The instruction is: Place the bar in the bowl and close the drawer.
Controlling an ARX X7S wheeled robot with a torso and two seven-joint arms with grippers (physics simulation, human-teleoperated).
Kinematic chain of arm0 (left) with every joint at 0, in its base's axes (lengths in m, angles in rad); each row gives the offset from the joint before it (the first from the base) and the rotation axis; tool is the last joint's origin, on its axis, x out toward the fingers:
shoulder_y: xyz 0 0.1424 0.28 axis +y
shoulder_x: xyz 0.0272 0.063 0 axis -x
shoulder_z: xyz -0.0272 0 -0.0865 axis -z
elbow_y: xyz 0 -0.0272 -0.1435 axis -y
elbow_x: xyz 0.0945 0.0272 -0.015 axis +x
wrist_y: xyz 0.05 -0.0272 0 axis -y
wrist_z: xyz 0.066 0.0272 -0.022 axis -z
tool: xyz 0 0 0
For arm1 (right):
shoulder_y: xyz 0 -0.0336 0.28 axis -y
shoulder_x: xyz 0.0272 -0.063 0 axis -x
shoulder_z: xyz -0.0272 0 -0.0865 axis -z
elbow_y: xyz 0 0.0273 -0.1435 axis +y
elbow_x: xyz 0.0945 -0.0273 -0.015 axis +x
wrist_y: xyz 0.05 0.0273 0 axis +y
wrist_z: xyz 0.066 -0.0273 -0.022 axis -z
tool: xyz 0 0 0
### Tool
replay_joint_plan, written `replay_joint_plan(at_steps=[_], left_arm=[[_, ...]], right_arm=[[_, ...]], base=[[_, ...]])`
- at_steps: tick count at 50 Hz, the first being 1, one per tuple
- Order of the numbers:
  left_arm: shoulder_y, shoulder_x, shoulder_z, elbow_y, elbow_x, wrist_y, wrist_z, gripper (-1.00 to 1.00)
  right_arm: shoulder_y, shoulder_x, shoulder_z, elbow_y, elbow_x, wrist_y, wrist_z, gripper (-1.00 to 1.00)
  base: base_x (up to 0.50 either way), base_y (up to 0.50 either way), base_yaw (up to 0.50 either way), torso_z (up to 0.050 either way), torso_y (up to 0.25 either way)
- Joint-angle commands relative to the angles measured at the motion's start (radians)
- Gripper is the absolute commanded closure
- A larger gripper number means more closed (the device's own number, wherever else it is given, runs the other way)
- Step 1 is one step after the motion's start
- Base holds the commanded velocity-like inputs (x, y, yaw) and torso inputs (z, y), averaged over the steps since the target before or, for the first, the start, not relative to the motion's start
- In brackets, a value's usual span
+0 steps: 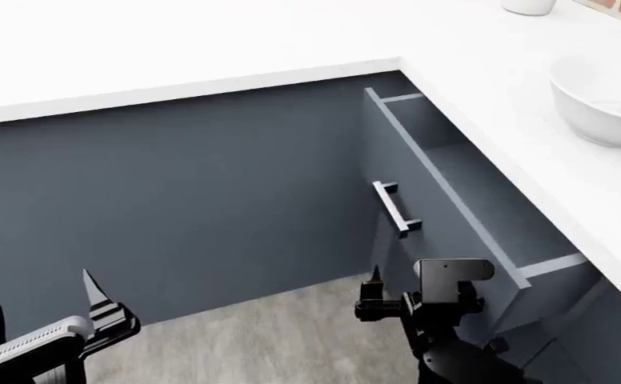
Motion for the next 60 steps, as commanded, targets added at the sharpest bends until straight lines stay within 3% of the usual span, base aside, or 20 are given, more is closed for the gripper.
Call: replay_joint_plan(at_steps=[1, 47, 60], left_arm=[[-0.008, 0.005, -0.009, 0.004, -0.006, -0.026, 0.006, -1.0], [-0.006, 0.008, -0.047, 0.009, -0.001, -0.085, 0.004, -1.0], [-0.015, 0.003, -0.055, 0.046, -0.006, -0.134, -0.009, -1.0]], right_arm=[[-0.014, 0.0, 0.035, 0.138, 0.074, 0.008, -0.05, -1.0], [-0.003, -0.048, 0.118, 0.559, 0.175, 0.048, -0.168, -1.0], [0.032, 0.002, 0.121, 0.57, 0.178, 0.089, -0.14, -1.0]], base=[[0.0, 0.0, 0.0, 0.0, 0.0], [0.0, 0.0, 0.0, 0.0, -0.001], [0.0, 0.0, 0.0, 0.0, 0.0]])
